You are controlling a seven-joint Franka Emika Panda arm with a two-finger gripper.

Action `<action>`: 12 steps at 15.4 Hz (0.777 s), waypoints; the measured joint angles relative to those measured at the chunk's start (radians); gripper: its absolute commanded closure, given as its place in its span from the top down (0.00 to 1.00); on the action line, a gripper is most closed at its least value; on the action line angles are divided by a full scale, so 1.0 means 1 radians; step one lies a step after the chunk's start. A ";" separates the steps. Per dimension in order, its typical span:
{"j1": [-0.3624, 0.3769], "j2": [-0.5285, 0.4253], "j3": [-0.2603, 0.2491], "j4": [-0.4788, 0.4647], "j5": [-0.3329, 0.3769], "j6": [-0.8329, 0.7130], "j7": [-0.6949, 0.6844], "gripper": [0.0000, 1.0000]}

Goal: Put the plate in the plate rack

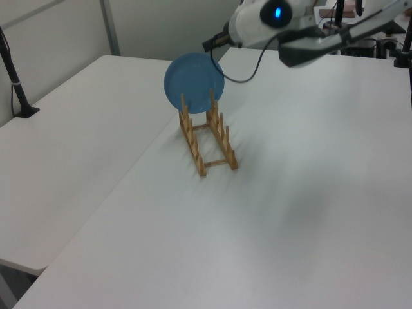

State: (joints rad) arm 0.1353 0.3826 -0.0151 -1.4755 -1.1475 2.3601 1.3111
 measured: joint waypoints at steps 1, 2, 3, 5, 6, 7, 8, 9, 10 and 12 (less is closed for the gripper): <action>-0.001 -0.023 0.005 0.001 0.107 -0.030 -0.069 1.00; -0.002 -0.047 0.008 0.001 0.216 -0.075 -0.136 1.00; -0.003 -0.073 0.010 0.002 0.319 -0.124 -0.198 1.00; -0.004 -0.126 0.011 0.002 0.506 -0.238 -0.304 1.00; -0.005 -0.154 0.011 0.002 0.603 -0.311 -0.357 1.00; -0.006 -0.178 0.011 0.001 0.685 -0.379 -0.400 1.00; -0.009 -0.204 0.012 0.001 0.765 -0.459 -0.442 1.00; -0.015 -0.229 0.012 0.001 0.832 -0.538 -0.483 1.00; -0.024 -0.253 0.012 0.001 0.892 -0.610 -0.523 1.00; -0.047 -0.299 0.012 0.000 0.995 -0.718 -0.591 1.00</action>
State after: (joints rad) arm 0.0879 0.0840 -0.0030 -1.4759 -0.1524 1.6417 0.7196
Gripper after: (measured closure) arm 0.000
